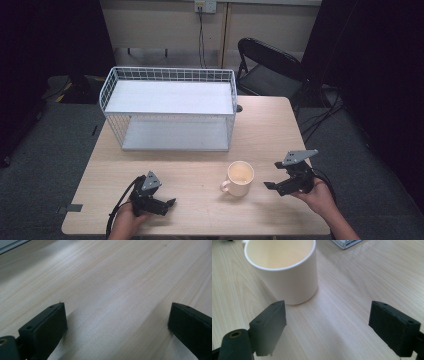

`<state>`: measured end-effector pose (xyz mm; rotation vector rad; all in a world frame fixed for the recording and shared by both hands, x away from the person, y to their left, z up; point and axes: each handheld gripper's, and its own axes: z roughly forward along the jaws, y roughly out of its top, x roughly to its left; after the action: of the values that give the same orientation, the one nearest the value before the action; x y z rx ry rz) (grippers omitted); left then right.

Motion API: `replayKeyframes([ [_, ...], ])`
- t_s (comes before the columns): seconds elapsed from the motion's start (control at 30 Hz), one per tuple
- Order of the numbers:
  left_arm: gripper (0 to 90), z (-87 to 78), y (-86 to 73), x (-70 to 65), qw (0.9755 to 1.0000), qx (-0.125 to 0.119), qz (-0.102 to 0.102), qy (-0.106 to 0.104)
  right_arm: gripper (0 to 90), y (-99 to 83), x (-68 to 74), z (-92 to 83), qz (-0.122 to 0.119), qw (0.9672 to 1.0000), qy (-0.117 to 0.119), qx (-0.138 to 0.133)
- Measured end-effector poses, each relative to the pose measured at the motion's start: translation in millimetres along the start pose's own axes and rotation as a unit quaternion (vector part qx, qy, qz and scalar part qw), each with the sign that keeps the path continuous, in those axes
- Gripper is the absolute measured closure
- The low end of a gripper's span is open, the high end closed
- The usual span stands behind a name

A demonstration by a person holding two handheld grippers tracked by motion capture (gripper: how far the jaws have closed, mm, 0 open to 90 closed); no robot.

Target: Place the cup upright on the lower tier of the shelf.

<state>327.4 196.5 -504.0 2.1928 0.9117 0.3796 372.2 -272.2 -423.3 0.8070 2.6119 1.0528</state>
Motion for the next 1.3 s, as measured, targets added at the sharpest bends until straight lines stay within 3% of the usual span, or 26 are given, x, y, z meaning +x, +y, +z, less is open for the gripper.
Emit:
replayKeyframes([
  [0.67, 1.8, 0.0, 0.0, 0.0, 1.0, 0.0, 0.0, 0.0, 14.3, 44.9, 7.5, -9.6, -0.022, 0.9997, 0.011, -0.01],
  [0.97, 1.8, 0.0, 0.0, 0.0, 1.0, 0.0, 0.0, 0.0, 14.6, 59.0, 12.5, -2.0, -0.022, 0.9995, 0.018, -0.011],
  [1.03, 1.8, 0.0, 0.0, 0.0, 1.0, 0.0, 0.0, 0.0, 16.2, 62.1, 15.5, 3.3, -0.023, 0.9993, 0.027, -0.007],
  [1.3, 1.8, -0.1, 0.0, 0.0, 1.0, 0.001, 0.0, 0.0, 20.8, 66.3, 17.0, 23.3, -0.019, 0.9996, 0.02, -0.008],
])
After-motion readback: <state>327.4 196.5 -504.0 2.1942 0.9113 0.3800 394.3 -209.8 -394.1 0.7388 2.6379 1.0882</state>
